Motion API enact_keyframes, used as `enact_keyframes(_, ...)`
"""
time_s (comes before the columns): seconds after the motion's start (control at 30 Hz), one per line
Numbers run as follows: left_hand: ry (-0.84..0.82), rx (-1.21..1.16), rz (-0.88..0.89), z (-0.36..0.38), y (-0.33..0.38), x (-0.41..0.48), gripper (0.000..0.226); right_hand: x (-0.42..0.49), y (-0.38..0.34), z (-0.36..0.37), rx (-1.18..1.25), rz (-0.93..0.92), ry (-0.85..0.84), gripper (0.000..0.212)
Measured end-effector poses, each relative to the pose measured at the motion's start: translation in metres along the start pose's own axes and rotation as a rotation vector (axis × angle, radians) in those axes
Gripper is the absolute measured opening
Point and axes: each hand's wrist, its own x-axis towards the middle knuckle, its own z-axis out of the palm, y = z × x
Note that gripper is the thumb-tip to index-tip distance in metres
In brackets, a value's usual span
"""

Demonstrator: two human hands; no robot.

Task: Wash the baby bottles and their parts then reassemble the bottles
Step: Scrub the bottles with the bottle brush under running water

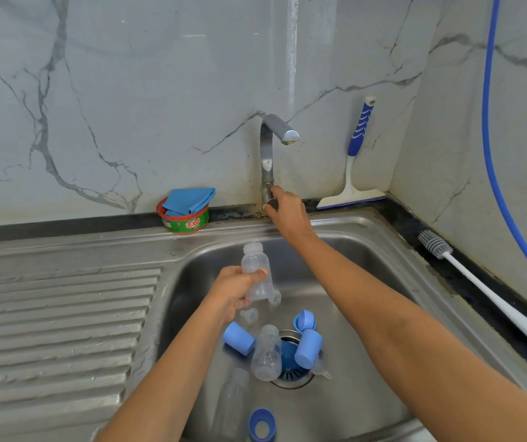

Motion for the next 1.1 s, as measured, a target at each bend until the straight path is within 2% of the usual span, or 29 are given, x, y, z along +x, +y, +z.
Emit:
enact_keyframes(0.47,-0.004,-0.015,0.004,0.0007,0.002,-0.0026,0.032,0.0023,0.0035,-0.0036,-0.029,-0.069,-0.019,0.036)
enact_keyframes(0.77,0.001,-0.007,-0.01,0.0005,0.001,-0.0018,0.044,0.0025,0.0033,-0.0048,-0.064,-0.082,-0.032,0.04)
enact_keyframes(1.1,0.002,-0.023,-0.005,0.0017,0.0026,-0.0043,0.04,0.0028,0.0012,-0.0059,-0.085,-0.073,-0.036,0.042)
